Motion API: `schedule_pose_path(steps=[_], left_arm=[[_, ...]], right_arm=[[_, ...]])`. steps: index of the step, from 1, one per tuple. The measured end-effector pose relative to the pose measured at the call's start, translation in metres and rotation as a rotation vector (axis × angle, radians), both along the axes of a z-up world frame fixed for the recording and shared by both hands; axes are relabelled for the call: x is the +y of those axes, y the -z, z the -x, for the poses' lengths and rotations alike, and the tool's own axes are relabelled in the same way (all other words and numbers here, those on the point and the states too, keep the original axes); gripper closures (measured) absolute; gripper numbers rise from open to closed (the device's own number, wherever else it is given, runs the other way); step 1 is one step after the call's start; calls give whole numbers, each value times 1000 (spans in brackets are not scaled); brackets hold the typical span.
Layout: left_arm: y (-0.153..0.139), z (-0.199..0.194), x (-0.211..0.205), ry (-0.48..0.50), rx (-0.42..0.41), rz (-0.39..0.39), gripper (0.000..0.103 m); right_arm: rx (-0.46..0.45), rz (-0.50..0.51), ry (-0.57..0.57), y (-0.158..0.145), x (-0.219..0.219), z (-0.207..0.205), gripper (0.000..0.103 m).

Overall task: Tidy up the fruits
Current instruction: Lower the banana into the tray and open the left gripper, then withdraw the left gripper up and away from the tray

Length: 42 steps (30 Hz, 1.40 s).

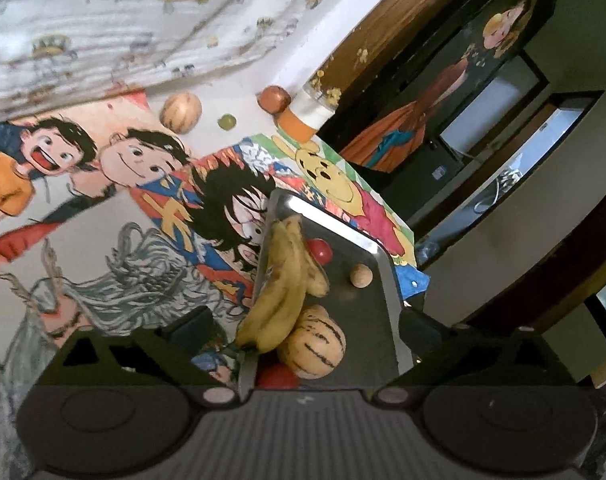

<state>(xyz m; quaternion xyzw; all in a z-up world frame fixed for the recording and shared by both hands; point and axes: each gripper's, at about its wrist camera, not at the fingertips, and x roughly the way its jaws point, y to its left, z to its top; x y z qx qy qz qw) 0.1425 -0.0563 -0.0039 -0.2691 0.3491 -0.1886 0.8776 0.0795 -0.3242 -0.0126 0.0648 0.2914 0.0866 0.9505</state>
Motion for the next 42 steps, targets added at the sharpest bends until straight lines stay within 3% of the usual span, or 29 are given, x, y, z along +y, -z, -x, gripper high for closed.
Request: schedule_pose_path(steps=[20,42], left_arm=[[-13,67,17,-39,-146,-290,0],[1,105,32,-37,-157,-519,0]], right_arm=[[9,-10,21,-4,18,50,1],[130,-15,-20,1,54,70,1]])
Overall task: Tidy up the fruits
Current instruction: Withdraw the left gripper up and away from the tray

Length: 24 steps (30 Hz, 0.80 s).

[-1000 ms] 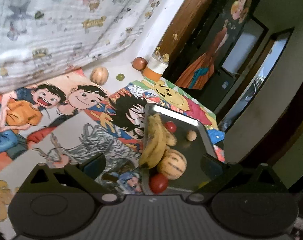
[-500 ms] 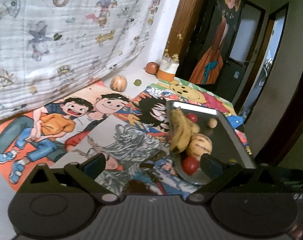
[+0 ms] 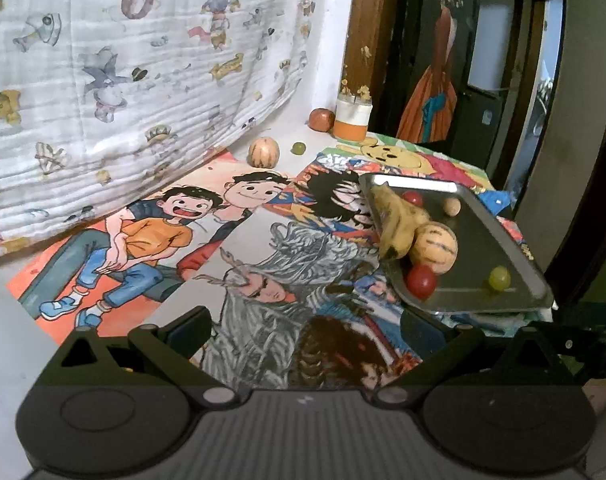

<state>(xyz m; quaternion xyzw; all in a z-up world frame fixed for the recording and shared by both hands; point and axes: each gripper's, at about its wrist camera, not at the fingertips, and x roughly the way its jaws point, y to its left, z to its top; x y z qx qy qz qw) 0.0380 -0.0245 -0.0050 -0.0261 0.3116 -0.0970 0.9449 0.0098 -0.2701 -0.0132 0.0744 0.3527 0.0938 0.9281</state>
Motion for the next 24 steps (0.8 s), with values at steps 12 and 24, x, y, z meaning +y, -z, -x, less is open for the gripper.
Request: schedule_pose_path(steps=[12,24], left_arm=[[7,1,11,-48,28,-86,0],[12,-18,26,-93,52,-120,0]], right_arm=[[39,29,-48,4,23,-7,1],[17,48,-87,-5,37,-24,1]])
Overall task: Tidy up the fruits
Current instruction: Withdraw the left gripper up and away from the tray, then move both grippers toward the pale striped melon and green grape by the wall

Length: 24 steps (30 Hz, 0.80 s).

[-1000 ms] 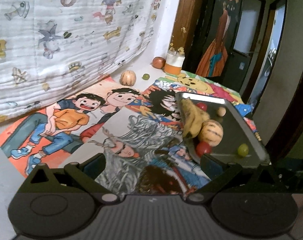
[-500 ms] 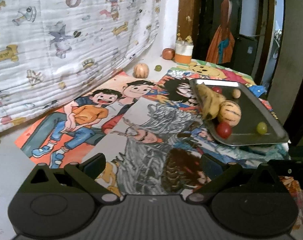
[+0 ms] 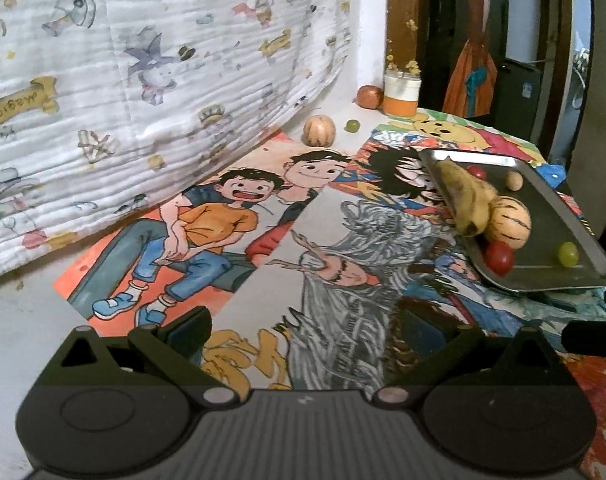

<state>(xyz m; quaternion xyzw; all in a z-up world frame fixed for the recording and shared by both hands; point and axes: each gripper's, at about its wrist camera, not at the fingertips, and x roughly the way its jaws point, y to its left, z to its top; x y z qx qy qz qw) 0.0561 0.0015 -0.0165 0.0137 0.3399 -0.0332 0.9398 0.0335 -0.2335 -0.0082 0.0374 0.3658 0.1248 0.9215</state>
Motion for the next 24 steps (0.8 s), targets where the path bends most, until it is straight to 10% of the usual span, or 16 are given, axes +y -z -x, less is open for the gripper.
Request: schedule_pose_path(steps=[13,24], left_arm=[[-10,-51,15,-55,-23,-22,0],[-39,-134,-8,-50,-139,-7,0]], right_arm=[[-166,56,-83,-49,-8,-63,1],[-213,-20,-78,-121,-20,-207,1]])
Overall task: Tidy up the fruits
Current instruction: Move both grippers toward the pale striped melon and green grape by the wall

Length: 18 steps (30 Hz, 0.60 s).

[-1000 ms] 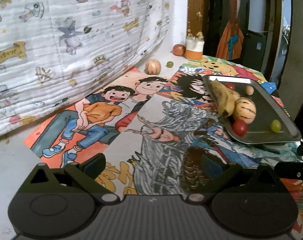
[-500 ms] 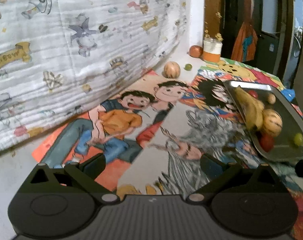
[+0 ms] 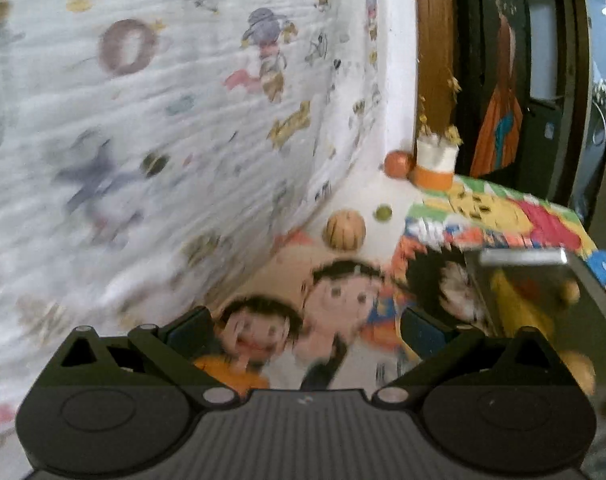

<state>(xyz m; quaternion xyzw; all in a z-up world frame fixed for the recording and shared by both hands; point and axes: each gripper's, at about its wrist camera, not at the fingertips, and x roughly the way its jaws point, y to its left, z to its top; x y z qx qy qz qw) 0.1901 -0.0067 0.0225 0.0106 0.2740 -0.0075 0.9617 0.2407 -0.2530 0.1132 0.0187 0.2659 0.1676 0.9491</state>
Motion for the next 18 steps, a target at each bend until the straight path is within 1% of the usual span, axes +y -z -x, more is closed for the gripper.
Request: schedule_pose_path(steps=[2,6,8,11,15,18], left_arm=[[1,-25,-5,-3,-8,13,0],[12,-73,-13,15,-10,28,0],[22,-95,-18,21,-9,20,0],[34,-124,-29,32,15,-4,0],[43,-147,-38,32,21,-30,0],[49,-161,-38,27,16,-20,0]], right_arm=[[32,8,8,3,7,-35,1],[62,40,-48,20,22,-105,1],[87,46,-78,33,30,-136,1],[130,47,-109,55,41,-177,5],[145,66,-125,85,53,-208,16],[173,64,-112,102,58,-225,22]])
